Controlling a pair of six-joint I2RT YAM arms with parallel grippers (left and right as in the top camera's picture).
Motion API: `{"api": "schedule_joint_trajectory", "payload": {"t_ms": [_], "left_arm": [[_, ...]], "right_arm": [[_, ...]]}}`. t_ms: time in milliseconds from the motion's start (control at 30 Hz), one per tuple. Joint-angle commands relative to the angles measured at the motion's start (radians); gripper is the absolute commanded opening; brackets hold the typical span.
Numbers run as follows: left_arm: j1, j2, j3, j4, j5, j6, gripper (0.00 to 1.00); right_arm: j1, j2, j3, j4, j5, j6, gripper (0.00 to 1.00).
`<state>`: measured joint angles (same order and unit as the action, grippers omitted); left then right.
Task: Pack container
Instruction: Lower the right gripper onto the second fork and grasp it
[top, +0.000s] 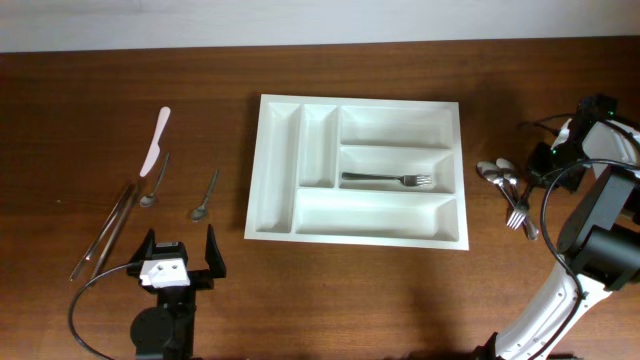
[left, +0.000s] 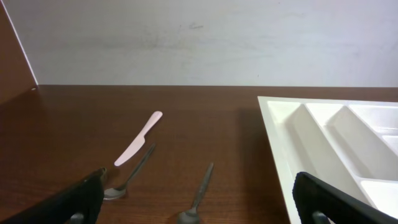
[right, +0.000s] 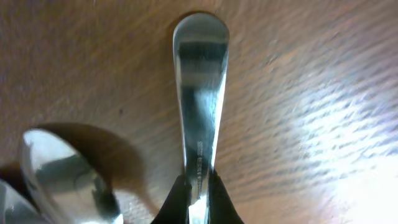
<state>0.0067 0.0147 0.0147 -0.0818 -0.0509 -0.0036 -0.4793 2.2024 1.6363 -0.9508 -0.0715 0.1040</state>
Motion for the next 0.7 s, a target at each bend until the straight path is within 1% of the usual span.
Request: {"api": "schedule_joint_trajectory", "payload": {"t_ms": [0, 233, 533, 667], "left_arm": [[-0.004, -0.009, -0.005, 0.0, 0.011, -0.003, 0.99], [-0.004, -0.009, -0.005, 0.0, 0.011, -0.003, 0.99], [-0.004, -0.009, -0.005, 0.0, 0.011, -0.003, 0.99], [-0.004, -0.009, -0.005, 0.0, 0.011, -0.003, 0.99]], "right_arm": [[0.014, 0.035, 0.062, -0.051, -0.026, -0.019, 0.04], [0.013, 0.035, 0.175, -0.14, -0.022, -0.031, 0.04], [0.013, 0.035, 0.218, -0.184, -0.039, -0.069, 0.04], [0.013, 0.035, 0.278, -0.223, -0.059, -0.083, 0.04]]}}
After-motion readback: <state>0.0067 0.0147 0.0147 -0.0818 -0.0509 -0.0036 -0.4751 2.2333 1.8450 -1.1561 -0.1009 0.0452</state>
